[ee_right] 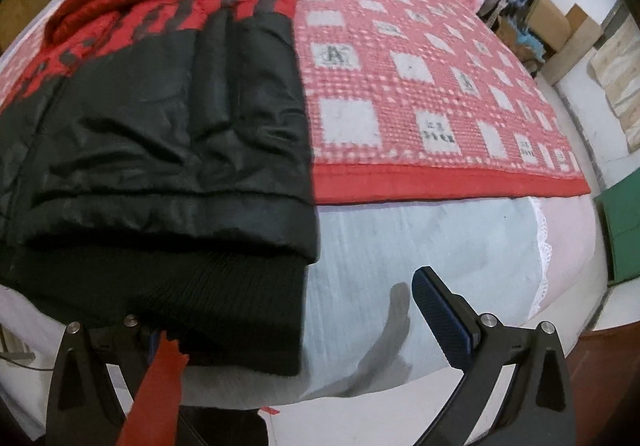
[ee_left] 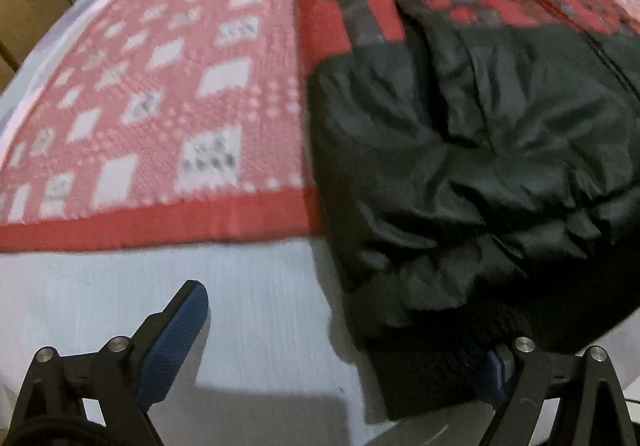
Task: Fold large clothes
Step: 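Move both tools to the hem of the black and red jacket, then close both tools on the black hem of the jacket, then lift the black and red jacket with both tools and carry it onto the bed, then lower the jacket flat onto the blanket and open both tools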
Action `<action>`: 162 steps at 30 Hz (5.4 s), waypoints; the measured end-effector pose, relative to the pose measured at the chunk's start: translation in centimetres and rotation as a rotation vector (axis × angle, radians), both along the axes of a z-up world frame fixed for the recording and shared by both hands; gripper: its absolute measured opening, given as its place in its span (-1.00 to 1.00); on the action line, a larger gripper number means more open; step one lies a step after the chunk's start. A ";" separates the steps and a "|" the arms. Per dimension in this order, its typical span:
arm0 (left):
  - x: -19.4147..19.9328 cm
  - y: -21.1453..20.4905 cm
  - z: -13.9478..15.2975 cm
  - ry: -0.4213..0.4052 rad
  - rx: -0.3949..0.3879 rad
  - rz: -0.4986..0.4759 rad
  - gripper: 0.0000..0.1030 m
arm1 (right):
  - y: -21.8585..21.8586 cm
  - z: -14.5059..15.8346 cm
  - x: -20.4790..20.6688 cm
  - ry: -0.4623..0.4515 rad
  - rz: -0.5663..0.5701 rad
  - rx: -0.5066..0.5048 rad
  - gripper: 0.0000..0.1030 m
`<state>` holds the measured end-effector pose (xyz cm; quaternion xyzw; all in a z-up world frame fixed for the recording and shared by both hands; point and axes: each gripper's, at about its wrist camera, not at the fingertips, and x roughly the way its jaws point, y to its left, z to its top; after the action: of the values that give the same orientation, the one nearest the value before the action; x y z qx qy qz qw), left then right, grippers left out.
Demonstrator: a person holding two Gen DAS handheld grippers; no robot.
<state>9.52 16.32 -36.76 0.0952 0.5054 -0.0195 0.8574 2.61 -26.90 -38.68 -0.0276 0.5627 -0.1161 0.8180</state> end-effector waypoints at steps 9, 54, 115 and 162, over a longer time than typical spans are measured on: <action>0.2 -1.0 -0.5 0.047 -0.088 0.027 0.19 | -1.4 0.1 -0.4 -0.052 -0.059 0.100 0.49; 4.6 0.2 16.5 -0.007 -0.331 -0.085 -0.57 | -1.4 17.0 0.8 -0.217 0.146 0.356 -0.75; 36.5 -6.4 4.1 -0.045 -0.149 0.106 0.52 | 8.3 5.0 43.3 -0.094 0.234 0.160 0.84; 20.8 -0.9 6.0 -0.168 -0.098 0.162 0.89 | -2.8 6.2 19.5 -0.256 0.091 0.160 0.94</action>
<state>30.29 15.38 -30.72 0.0133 0.4363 0.0335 0.8991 22.15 -29.70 -32.45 0.0270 0.4596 -0.0363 0.8870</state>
